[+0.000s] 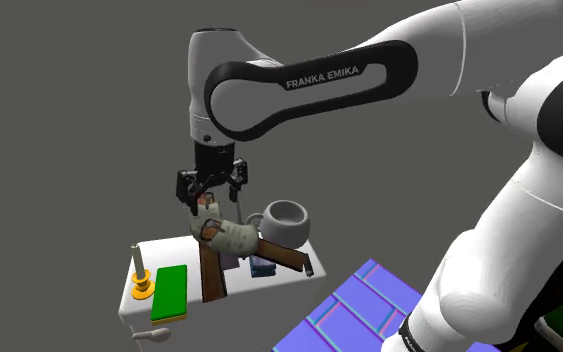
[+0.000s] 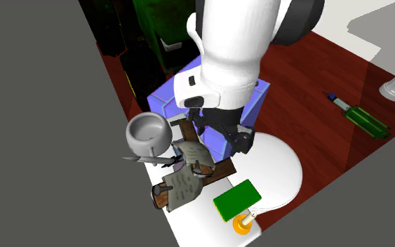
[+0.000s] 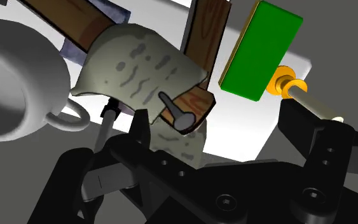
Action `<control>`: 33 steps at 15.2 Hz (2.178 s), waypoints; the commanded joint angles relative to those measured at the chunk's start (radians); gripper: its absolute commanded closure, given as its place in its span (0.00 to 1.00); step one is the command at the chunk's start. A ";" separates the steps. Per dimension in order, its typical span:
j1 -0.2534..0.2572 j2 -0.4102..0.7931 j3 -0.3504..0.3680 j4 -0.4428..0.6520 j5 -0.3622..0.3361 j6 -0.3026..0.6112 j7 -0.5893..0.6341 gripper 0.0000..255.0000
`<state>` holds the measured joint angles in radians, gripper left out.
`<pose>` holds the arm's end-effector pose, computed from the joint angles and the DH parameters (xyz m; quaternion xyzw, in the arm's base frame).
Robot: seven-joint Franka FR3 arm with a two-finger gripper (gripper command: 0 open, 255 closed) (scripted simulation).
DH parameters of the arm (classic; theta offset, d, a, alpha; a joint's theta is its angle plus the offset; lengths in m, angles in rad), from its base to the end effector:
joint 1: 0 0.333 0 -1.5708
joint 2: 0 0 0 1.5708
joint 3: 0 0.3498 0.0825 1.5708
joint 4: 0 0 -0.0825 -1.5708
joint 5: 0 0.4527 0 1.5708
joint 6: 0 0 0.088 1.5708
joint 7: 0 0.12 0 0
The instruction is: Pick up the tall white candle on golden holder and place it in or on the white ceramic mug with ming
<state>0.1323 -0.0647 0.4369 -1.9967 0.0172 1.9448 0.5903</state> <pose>0.5051 0.3291 0.4820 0.9999 -0.0140 0.0060 0.0029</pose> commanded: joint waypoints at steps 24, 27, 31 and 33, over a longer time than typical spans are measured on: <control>0.199 0.583 0.025 0.463 -0.260 0.055 0.309 0.00; 0.199 0.583 0.025 0.463 -0.260 0.055 0.309 0.00; 0.199 0.583 0.025 0.463 -0.260 0.055 0.309 1.00; 0.199 0.583 0.025 0.463 -0.260 0.055 0.309 1.00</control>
<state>0.3315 0.5180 0.4624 -1.5332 -0.2425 1.9997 0.8991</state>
